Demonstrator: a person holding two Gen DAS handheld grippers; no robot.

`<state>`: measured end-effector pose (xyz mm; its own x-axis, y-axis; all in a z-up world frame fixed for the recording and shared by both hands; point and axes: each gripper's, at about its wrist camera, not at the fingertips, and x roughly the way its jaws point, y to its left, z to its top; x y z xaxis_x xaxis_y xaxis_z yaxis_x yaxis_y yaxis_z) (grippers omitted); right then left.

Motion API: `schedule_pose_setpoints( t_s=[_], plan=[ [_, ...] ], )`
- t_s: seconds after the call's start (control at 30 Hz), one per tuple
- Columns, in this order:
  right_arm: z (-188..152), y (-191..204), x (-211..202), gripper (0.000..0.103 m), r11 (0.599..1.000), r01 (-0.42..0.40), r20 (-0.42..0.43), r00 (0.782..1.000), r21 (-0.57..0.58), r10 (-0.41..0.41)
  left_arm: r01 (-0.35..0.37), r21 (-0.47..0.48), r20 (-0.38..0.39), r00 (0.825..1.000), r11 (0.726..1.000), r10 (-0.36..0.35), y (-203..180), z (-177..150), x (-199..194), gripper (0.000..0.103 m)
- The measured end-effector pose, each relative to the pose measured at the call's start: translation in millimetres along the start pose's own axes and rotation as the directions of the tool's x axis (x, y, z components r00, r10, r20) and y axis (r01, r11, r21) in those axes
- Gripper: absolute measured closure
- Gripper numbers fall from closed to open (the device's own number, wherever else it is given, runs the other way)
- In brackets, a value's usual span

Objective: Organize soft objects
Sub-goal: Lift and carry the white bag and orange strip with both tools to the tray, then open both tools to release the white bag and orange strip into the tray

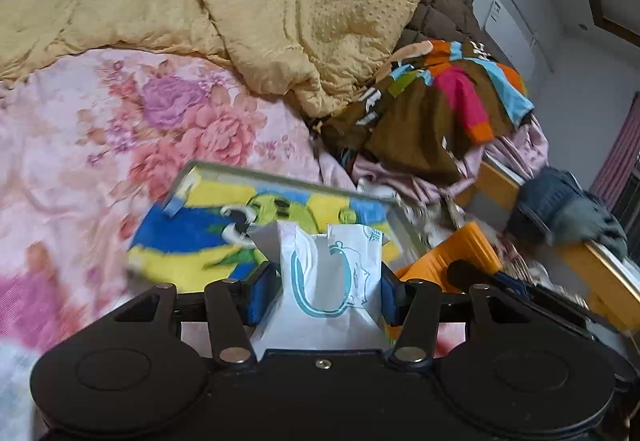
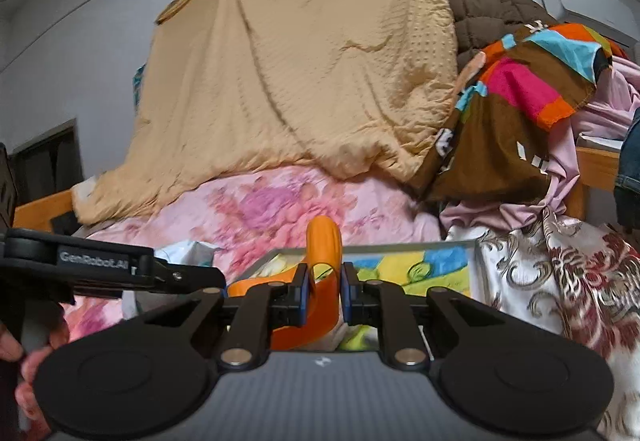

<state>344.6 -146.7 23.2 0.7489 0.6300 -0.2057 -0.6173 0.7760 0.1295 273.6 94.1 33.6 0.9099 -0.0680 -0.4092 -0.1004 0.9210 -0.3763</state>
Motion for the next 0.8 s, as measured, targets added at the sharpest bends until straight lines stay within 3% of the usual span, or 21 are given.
schedule_pose_setpoints(
  t_s=[0.17,0.33,0.63,0.8],
  plan=[
    [-3.4,-31.1,35.7,0.085,0.997,0.036,-0.022,0.999,0.062,-0.035,-0.025,-0.084,-0.036,0.999,0.996,0.022,3.8,17.3,63.1,0.048],
    [-13.0,-46.8,53.5,0.084,0.994,0.066,-0.069,0.996,0.093,-0.059,-0.036,-0.116,-0.123,0.992,0.993,0.021,8.3,17.2,103.9,0.049],
    [-23.7,-51.6,65.2,0.067,0.989,0.122,-0.137,0.984,0.083,-0.110,-0.074,-0.158,-0.195,0.980,0.985,0.043,13.8,11.8,126.4,0.047],
    [-24.5,-48.6,63.3,0.060,0.990,0.131,-0.148,0.981,0.056,-0.122,-0.102,-0.147,-0.203,0.977,0.984,0.071,11.5,15.5,128.4,0.034]
  ],
)
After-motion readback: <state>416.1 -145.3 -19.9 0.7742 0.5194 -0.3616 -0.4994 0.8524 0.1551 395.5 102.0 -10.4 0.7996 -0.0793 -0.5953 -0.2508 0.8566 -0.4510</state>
